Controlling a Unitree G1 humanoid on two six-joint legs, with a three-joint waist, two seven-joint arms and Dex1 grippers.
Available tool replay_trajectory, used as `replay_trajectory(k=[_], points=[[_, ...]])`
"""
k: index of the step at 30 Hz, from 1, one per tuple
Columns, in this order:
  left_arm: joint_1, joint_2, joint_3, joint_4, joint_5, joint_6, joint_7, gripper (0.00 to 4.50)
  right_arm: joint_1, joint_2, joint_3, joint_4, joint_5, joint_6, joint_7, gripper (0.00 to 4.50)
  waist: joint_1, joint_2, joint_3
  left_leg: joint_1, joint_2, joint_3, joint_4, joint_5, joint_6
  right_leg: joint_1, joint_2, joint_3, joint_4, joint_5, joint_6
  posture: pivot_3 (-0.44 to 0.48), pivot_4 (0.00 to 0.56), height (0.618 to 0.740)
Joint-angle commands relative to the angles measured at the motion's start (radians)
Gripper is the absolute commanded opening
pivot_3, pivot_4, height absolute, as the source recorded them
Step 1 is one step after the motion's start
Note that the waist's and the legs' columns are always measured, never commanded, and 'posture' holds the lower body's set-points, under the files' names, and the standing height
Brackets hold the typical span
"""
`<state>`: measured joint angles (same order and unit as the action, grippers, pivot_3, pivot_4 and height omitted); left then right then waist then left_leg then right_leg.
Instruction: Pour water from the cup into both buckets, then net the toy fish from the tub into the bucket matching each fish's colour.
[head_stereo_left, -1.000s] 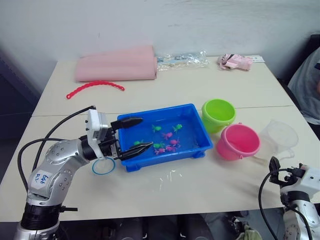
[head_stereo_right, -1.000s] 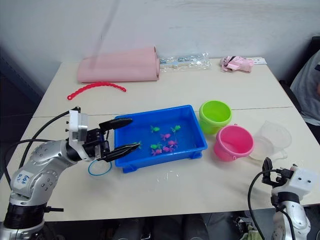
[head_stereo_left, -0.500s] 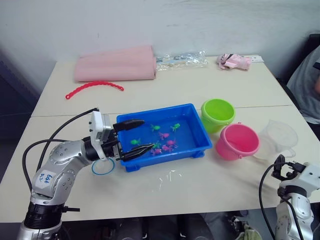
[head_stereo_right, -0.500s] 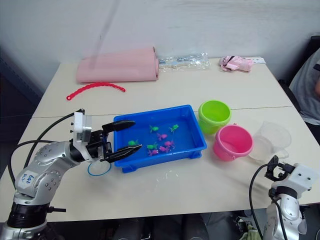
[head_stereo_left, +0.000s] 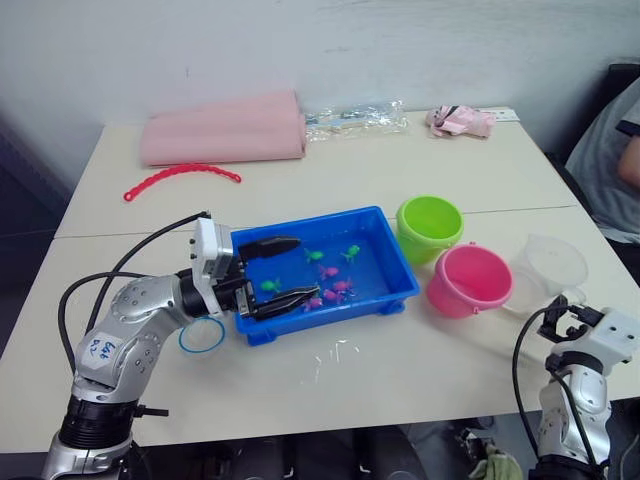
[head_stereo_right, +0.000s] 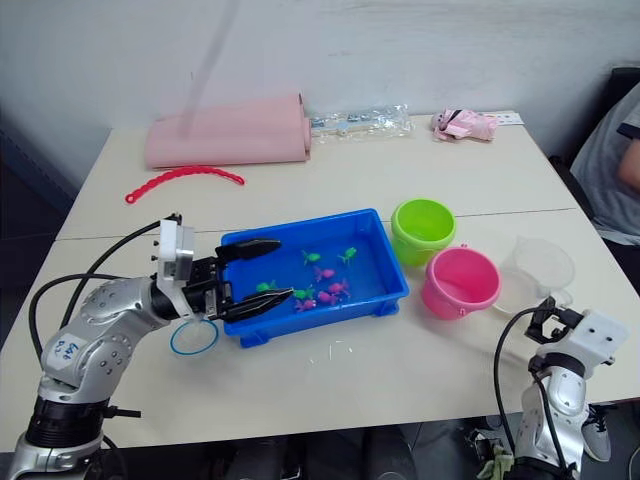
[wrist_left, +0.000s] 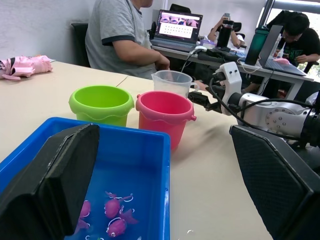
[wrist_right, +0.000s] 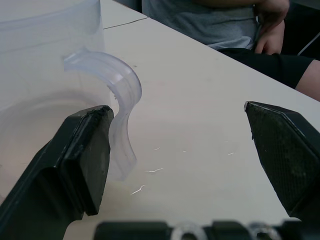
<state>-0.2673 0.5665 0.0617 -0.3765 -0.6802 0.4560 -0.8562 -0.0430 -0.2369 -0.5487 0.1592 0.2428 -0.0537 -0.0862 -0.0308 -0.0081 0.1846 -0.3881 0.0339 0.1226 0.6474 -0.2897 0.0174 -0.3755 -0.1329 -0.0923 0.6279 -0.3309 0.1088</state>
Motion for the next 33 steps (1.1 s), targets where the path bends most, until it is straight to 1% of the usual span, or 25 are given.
replay_trajectory(k=[1, 4, 5, 6, 7, 12, 13, 14, 20, 25, 29, 33], points=[[-0.013, -0.002, 0.005, -0.009, 0.002, -0.010, -0.006, 4.50, -0.022, -0.005, 0.015, -0.011, 0.003, -0.003, 0.005, 4.45, 0.000, 0.000, 0.000, 0.000, 0.000, 0.000, 0.000, 0.000, 0.000, 0.000, 0.000, 0.000, 0.000, 0.000, 0.000, 0.000, 0.150, 0.740], [-0.017, -0.004, 0.004, -0.006, 0.005, -0.015, -0.005, 4.50, -0.032, 0.002, 0.023, -0.014, 0.014, 0.009, 0.009, 4.45, 0.000, 0.000, 0.000, 0.000, 0.000, 0.000, 0.000, 0.000, 0.000, 0.000, 0.000, 0.000, 0.000, 0.000, 0.000, 0.000, 0.150, 0.740], [-0.018, -0.005, 0.005, -0.005, 0.006, -0.016, -0.005, 4.50, -0.032, 0.001, 0.028, -0.017, 0.013, 0.014, 0.012, 3.94, 0.001, 0.000, 0.000, 0.000, 0.000, 0.000, 0.000, 0.000, 0.000, 0.000, 0.000, 0.000, 0.000, 0.000, 0.000, 0.000, 0.150, 0.740], [-0.019, -0.005, 0.005, -0.004, 0.007, -0.017, -0.006, 4.50, -0.034, 0.005, 0.028, -0.020, 0.019, 0.015, 0.013, 3.67, 0.001, 0.000, 0.000, 0.000, 0.000, 0.000, 0.000, 0.000, 0.000, 0.000, 0.000, 0.000, 0.000, 0.000, 0.000, 0.000, 0.150, 0.740], [-0.019, -0.006, 0.005, -0.003, 0.009, -0.019, -0.006, 4.50, -0.035, 0.007, 0.028, -0.024, 0.024, 0.016, 0.012, 3.20, 0.001, 0.000, 0.000, 0.000, 0.000, 0.000, 0.000, 0.000, 0.000, 0.000, 0.000, 0.000, 0.000, 0.000, 0.000, 0.000, 0.150, 0.740], [-0.020, -0.009, 0.007, 0.004, 0.016, -0.026, -0.009, 4.50, -0.032, 0.011, 0.029, -0.059, 0.049, 0.029, 0.016, 0.67, 0.004, 0.000, 0.000, -0.001, 0.000, 0.000, 0.000, 0.000, 0.000, 0.000, 0.000, 0.000, 0.000, 0.000, 0.000, 0.000, 0.150, 0.740], [-0.020, -0.010, 0.008, 0.005, 0.017, -0.028, -0.009, 4.50, -0.030, 0.011, 0.028, -0.069, 0.054, 0.032, 0.016, 0.11, 0.004, 0.000, 0.000, -0.001, 0.000, -0.001, 0.000, 0.000, 0.000, 0.000, 0.000, 0.000, 0.000, 0.000, 0.000, 0.000, 0.150, 0.740], [-0.021, -0.011, 0.007, 0.007, 0.019, -0.030, -0.010, 4.50, -0.028, 0.009, 0.026, -0.079, 0.057, 0.036, 0.015, 0.02, 0.003, 0.000, 0.000, -0.001, 0.000, -0.001, 0.000, 0.000, 0.000, 0.000, 0.000, 0.000, 0.000, 0.000, 0.000, 0.000, 0.150, 0.740], [-0.004, -0.020, 0.015, 0.003, 0.012, -0.032, -0.003, 4.50, -0.032, -0.012, -0.015, -0.134, 0.072, 0.068, -0.030, 0.02, 0.003, 0.000, 0.000, -0.001, 0.000, -0.001, 0.000, 0.000, 0.000, 0.000, 0.000, 0.000, 0.000, 0.000, 0.000, 0.000, 0.150, 0.740], [0.013, -0.018, 0.020, 0.000, 0.009, -0.032, -0.008, 4.50, -0.048, -0.063, -0.037, -0.169, 0.090, 0.124, -0.025, 0.02, 0.003, 0.002, 0.001, -0.001, 0.000, -0.001, 0.000, 0.000, 0.000, 0.000, 0.000, 0.000, 0.000, 0.000, 0.000, 0.000, 0.150, 0.740], [0.006, -0.020, 0.015, 0.008, 0.009, -0.032, -0.014, 4.50, -0.067, -0.146, -0.061, -0.173, 0.092, 0.154, 0.001, 0.02, 0.003, 0.003, 0.002, -0.001, 0.000, 0.000, 0.000, 0.000, 0.000, -0.001, 0.000, 0.000, 0.000, 0.000, 0.000, 0.000, 0.150, 0.740], [-0.001, -0.015, 0.008, 0.017, 0.007, -0.030, -0.035, 4.50, -0.070, -0.264, -0.050, -0.199, 0.076, 0.172, 0.086, 0.02, 0.003, 0.004, 0.003, -0.001, 0.000, 0.000, 0.000, 0.000, 0.001, -0.001, 0.000, 0.000, 0.000, 0.000, 0.000, 0.000, 0.150, 0.740]])
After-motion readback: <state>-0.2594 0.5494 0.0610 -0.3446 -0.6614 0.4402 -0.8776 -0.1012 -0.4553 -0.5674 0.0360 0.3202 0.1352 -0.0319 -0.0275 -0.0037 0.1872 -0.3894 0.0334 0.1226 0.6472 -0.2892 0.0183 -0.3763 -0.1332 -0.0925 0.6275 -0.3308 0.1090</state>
